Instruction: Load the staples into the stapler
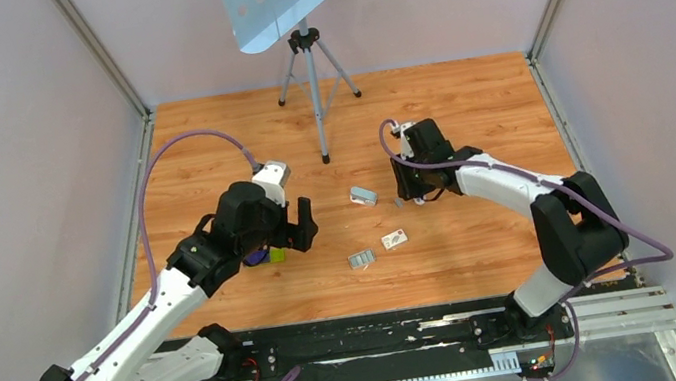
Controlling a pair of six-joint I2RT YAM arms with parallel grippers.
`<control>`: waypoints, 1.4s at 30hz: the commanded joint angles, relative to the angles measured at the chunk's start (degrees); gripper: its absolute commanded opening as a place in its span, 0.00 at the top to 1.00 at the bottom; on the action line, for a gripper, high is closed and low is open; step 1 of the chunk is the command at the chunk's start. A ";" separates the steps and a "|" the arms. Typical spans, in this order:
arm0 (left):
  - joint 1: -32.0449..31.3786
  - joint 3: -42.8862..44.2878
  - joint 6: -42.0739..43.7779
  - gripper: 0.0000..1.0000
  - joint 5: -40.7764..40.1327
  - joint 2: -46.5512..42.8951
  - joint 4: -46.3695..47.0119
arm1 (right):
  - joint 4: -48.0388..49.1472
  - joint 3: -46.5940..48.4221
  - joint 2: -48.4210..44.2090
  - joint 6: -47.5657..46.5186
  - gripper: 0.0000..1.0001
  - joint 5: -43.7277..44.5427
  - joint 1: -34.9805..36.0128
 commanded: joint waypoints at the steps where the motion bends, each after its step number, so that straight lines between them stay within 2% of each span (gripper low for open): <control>1: 0.09 -2.03 -3.15 0.00 4.12 -0.24 3.32 | 0.79 1.73 3.22 -2.82 0.63 -1.61 1.32; 8: 0.16 -4.16 -3.45 0.09 4.18 -1.89 5.96 | 0.78 3.91 7.71 -4.58 0.62 -0.97 2.48; 15: 1.35 -5.91 -7.87 0.18 4.97 -0.89 7.64 | -0.15 6.32 11.88 -5.57 0.62 1.84 3.25; 23: 3.90 -7.06 -9.00 0.25 6.46 -1.49 8.89 | -1.79 7.41 13.64 -6.44 0.68 5.16 4.67; 37: 4.92 -8.10 -8.32 0.31 6.57 -1.75 8.97 | -4.54 8.70 13.24 -6.10 0.76 6.31 6.33; 40: 4.84 -8.54 -7.75 0.31 6.94 -1.98 9.52 | -4.53 8.37 13.18 -6.06 0.75 6.32 6.50; 42: 5.02 -8.74 -7.95 0.30 7.11 -1.83 9.55 | -4.60 8.17 13.08 -5.78 0.70 8.73 6.47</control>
